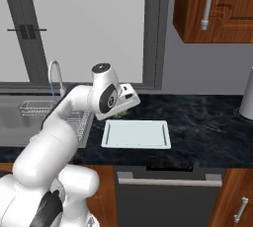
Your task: Take the fish out of the fridge, briefly rinse it in the sink, and place it on the tray next to the sink.
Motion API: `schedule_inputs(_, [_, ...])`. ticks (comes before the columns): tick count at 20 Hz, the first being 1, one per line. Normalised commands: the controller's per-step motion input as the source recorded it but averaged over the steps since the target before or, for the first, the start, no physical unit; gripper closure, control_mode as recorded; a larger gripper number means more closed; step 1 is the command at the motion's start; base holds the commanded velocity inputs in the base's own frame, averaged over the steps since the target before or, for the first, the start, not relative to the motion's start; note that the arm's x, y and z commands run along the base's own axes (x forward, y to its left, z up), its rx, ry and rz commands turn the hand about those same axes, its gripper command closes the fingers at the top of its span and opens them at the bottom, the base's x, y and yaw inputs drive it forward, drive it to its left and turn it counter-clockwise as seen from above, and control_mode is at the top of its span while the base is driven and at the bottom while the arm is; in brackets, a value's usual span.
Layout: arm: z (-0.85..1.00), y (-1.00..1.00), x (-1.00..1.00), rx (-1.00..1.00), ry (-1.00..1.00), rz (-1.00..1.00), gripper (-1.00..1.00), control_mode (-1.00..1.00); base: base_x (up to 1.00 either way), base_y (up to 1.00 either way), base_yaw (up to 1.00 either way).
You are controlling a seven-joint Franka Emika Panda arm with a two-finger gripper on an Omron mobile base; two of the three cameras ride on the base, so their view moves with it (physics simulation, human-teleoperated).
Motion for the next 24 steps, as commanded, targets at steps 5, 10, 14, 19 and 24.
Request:
schedule_inputs(5, [-0.51,-0.18,0.31,0.0,0.15,0.0,1.0,-1.0,0.0,0.0,0.0])
schedule_inputs(10, [-0.65,-0.12,0.13,0.0,0.14,0.0,1.0,-1.0,0.0,0.0,0.0])
schedule_inputs(14, [-0.58,-0.09,0.08,0.0,0.04,0.0,1.0,-1.0,0.0,0.0,0.0])
schedule_inputs(19, [-0.33,-0.09,0.1,0.04,0.0,0.0,1.0,-1.0,0.0,0.0,0.0])
schedule_inputs(24, [-0.3,-0.06,0.08,0.06,-0.04,0.0,1.0,-1.0,0.0,0.0,0.0])
